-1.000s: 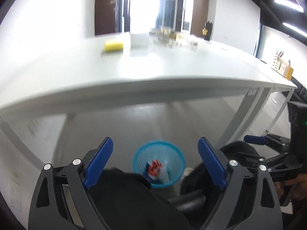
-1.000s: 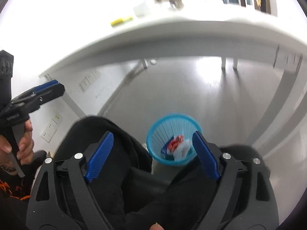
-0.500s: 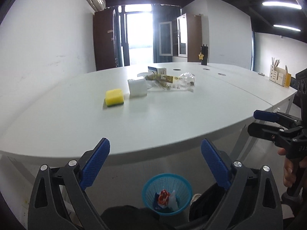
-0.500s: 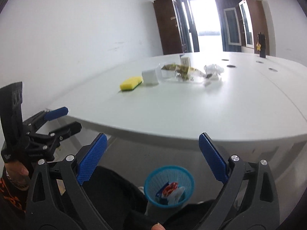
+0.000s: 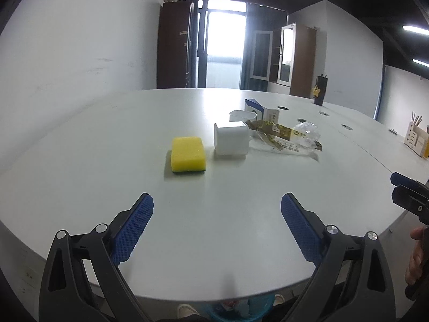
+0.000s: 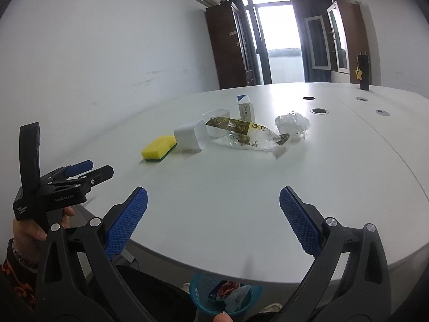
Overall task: Collect trash
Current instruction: 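Raise both open tools back toward the sponge and wrapper on the table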
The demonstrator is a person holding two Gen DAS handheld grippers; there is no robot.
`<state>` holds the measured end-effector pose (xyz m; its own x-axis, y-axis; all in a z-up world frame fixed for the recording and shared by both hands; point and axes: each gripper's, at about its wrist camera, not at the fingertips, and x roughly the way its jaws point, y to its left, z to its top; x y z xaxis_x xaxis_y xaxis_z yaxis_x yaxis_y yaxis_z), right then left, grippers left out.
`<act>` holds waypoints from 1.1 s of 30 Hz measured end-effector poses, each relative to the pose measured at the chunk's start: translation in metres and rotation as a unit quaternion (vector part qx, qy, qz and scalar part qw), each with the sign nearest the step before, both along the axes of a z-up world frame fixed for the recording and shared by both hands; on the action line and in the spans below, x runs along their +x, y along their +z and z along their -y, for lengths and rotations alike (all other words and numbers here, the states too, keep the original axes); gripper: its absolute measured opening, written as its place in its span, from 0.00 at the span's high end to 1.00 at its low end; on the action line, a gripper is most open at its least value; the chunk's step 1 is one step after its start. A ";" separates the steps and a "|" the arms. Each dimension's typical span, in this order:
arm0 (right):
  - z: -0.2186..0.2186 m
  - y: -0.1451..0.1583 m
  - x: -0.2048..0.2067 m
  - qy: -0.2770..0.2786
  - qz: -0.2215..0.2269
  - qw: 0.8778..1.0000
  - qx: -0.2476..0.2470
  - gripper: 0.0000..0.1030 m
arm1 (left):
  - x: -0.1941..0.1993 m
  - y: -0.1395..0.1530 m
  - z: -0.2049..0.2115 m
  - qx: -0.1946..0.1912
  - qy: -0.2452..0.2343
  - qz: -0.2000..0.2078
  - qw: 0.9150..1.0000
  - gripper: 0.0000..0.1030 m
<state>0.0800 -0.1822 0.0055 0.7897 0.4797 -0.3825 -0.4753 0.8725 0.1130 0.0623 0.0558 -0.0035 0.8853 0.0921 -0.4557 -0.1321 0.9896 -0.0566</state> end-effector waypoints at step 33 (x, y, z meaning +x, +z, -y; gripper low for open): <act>-0.063 0.021 0.220 0.058 -0.084 0.987 -0.127 0.14 | 0.145 -0.022 -0.063 -0.007 0.015 -0.157 0.987 0.08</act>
<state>0.3004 -0.1197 0.0268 0.6497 0.4354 -0.6232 -0.5669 0.8236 -0.0156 0.2073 0.1190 -0.0251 0.6965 0.1069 -0.7095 -0.1739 0.9845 -0.0223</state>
